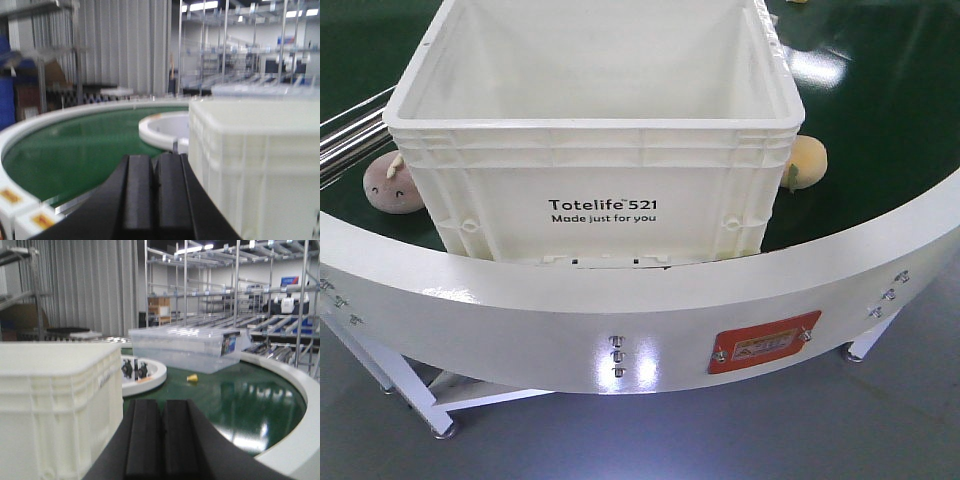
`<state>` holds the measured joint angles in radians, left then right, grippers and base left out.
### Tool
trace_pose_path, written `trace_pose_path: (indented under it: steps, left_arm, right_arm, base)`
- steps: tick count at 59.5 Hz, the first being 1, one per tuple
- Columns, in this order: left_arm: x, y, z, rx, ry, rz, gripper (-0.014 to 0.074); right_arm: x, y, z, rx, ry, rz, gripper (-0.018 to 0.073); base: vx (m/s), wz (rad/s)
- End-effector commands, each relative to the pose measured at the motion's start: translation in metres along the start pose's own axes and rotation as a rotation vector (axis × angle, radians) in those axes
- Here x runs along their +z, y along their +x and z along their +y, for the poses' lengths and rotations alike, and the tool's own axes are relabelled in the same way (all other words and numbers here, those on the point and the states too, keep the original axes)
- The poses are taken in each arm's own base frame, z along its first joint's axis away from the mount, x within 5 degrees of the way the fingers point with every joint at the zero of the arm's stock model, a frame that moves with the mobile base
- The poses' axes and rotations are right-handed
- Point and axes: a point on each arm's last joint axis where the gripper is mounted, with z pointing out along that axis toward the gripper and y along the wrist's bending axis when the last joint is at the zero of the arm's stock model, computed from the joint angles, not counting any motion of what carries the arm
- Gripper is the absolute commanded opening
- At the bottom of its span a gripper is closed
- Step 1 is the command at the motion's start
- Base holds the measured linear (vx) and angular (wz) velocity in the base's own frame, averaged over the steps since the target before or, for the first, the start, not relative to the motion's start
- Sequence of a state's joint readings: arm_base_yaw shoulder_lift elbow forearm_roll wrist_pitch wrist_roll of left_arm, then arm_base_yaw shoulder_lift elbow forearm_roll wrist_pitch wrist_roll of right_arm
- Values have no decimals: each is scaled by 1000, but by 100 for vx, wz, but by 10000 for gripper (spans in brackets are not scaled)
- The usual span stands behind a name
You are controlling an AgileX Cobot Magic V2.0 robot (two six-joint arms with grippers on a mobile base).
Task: Place moving items into box and shelve
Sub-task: 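Reach the right gripper toward the yellow plush beside the tote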
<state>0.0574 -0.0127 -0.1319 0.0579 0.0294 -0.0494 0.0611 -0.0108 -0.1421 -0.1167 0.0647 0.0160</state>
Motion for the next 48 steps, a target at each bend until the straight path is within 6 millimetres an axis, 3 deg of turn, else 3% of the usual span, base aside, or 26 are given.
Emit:
trace_pose_path:
  steps: [1,10,19,38,48]
  left_arm:
    - [-4,-45,0,-13,1,-136,-22]
    - [5,-82,2,-14,-9,-8,-22]
    - [24,-93,3,-14,-20,217,-22]
    - [50,-59,3,-18,-29,599,-22]
    - [53,-58,3,-16,-29,607,-22]
  right_arm:
    - [-1,-38,-4,-21,9,-86,-15]
    - [11,-71,-8,-22,14,-20,-15]
    - [31,-82,-11,-23,14,154,-15]
    - [77,-43,-8,-26,-11,566,-15]
    - [94,-26,-6,-30,-23,673,-11]
  base:
    - [0,0]
    - [0,0]
    - [0,0]
    - [0,0]
    - [0,0]
